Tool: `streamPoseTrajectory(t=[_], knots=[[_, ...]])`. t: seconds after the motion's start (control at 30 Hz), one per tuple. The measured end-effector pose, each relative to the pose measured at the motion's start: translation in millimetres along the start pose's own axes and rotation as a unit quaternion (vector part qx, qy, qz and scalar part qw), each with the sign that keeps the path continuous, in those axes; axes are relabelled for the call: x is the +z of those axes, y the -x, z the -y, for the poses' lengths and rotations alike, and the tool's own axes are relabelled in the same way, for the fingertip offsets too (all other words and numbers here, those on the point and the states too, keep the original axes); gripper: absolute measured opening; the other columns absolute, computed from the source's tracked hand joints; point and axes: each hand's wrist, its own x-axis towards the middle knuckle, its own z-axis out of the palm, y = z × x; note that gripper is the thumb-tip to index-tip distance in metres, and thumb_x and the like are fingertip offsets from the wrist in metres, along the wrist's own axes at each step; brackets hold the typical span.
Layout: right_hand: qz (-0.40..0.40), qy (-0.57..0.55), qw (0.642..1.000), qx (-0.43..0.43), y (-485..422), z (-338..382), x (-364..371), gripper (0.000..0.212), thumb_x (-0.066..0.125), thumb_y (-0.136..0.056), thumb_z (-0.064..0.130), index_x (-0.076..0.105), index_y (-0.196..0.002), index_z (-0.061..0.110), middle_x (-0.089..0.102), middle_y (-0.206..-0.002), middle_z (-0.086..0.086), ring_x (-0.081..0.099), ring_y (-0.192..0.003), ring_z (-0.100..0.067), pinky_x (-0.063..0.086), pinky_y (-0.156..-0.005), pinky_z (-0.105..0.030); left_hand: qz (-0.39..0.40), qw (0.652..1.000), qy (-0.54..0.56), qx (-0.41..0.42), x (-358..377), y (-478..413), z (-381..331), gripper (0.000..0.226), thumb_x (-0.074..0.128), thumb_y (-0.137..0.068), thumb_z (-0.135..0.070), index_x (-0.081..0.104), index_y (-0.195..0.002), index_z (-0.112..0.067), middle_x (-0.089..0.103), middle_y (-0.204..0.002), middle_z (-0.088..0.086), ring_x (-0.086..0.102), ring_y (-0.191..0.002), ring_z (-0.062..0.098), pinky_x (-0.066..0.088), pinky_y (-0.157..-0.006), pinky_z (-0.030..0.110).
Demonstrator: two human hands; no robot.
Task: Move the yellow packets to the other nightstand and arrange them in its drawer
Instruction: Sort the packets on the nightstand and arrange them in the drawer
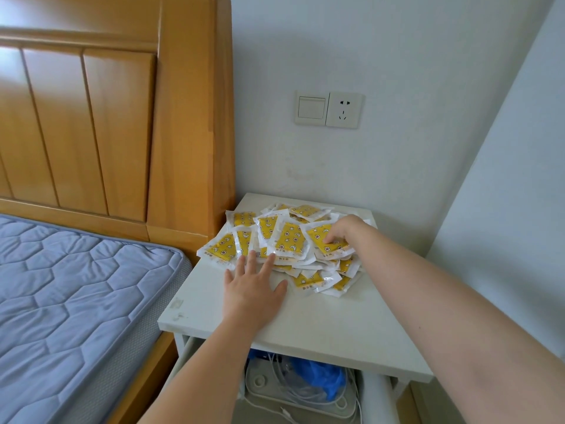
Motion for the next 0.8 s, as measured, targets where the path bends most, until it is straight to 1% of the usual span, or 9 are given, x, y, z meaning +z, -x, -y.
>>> streamPoseTrajectory(t=[0.1,0.27,0.37,0.43,0.5,0.57,0.63,0.73,0.8], knots=[[0.041,0.011,0.999,0.001,-2.9,0.9,-3.2,0.059,0.061,-0.092,0.030,0.040,-0.141,0.005,0.042,-0.146,-0.013,0.047,-0.129,-0.028,0.040,-0.105,-0.034,-0.001,1.000,-0.002,0.001,0.8,0.3,0.3,0.066,0.021,-0.094,-0.064,-0.003,-0.151,-0.039,-0.007,-0.162,0.000,-0.008,-0.148,0.024,0.003,-0.120,0.047],[0.102,-0.066,0.992,0.026,-7.0,0.1,-4.3,0.065,0.065,-0.089,0.029,0.037,-0.143,0.006,0.036,-0.149,-0.015,0.041,-0.131,-0.033,0.037,-0.107,-0.042,0.004,1.000,-0.005,0.001,0.3,-0.5,0.4,0.067,0.021,-0.094,-0.064,-0.002,-0.151,-0.040,-0.008,-0.162,0.000,-0.007,-0.148,0.024,0.003,-0.120,0.047],[0.102,-0.133,0.985,0.034,-8.6,-4.8,0.1,0.064,0.069,-0.086,0.026,0.041,-0.140,0.008,0.042,-0.145,-0.013,0.046,-0.128,-0.032,0.038,-0.107,-0.043,0.007,1.000,-0.006,0.002,0.3,-0.5,0.9,0.066,0.021,-0.094,-0.064,-0.001,-0.151,-0.040,-0.007,-0.162,0.000,-0.007,-0.148,0.024,0.003,-0.120,0.047],[0.060,-0.243,0.968,0.019,-9.9,-10.6,2.9,0.057,0.070,-0.084,0.019,0.048,-0.135,0.006,0.049,-0.138,-0.010,0.049,-0.125,-0.031,0.041,-0.103,-0.038,0.007,1.000,-0.006,0.002,-0.4,0.3,1.1,0.065,0.021,-0.094,-0.064,0.001,-0.151,-0.040,-0.007,-0.162,0.000,-0.007,-0.148,0.024,0.003,-0.120,0.047],[-0.008,-0.387,0.922,0.026,-17.0,-20.8,7.1,0.052,0.073,-0.079,0.012,0.055,-0.127,0.004,0.057,-0.127,-0.010,0.055,-0.118,-0.031,0.046,-0.092,-0.034,0.004,1.000,-0.002,0.003,-1.2,0.3,1.2,0.064,0.022,-0.094,-0.063,0.003,-0.151,-0.040,-0.006,-0.162,0.000,-0.007,-0.148,0.023,0.003,-0.120,0.047],[-0.060,-0.534,0.842,0.057,-21.8,-38.6,17.2,0.054,0.078,-0.069,0.010,0.059,-0.119,0.006,0.062,-0.120,-0.011,0.061,-0.106,-0.031,0.048,-0.091,-0.039,0.000,1.000,0.001,0.002,-1.1,0.1,0.7,0.064,0.023,-0.095,-0.062,0.006,-0.151,-0.039,-0.006,-0.162,0.000,-0.007,-0.148,0.023,0.004,-0.120,0.047],[-0.091,-0.640,0.760,0.072,-9.7,-53.8,29.3,0.050,0.079,-0.066,0.013,0.061,-0.112,0.006,0.065,-0.114,-0.009,0.062,-0.100,-0.028,0.050,-0.092,-0.045,-0.001,1.000,0.003,0.000,-0.8,0.2,0.7,0.063,0.025,-0.095,-0.061,0.009,-0.151,-0.037,-0.005,-0.162,0.000,-0.007,-0.148,0.023,0.004,-0.119,0.047],[-0.187,-0.690,0.692,0.101,25.0,-76.5,52.2,0.024,0.074,-0.078,0.013,0.061,-0.097,0.011,0.064,-0.097,-0.004,0.060,-0.088,-0.022,0.050,-0.083,-0.033,-0.012,1.000,0.011,-0.007,-2.5,1.2,-0.7,0.063,0.027,-0.096,-0.059,0.013,-0.151,-0.034,-0.004,-0.162,0.001,-0.008,-0.148,0.023,0.003,-0.119,0.047],[-0.235,-0.702,0.666,0.092,42.2,-90.4,69.7,0.023,0.072,-0.081,0.011,0.062,-0.102,0.011,0.064,-0.097,-0.004,0.061,-0.087,-0.021,0.047,-0.077,-0.030,-0.030,0.999,0.017,-0.017,-4.7,2.4,-2.6,0.065,0.029,-0.096,-0.057,0.012,-0.152,-0.029,-0.003,-0.162,0.002,-0.008,-0.148,0.023,0.003,-0.120,0.047]])
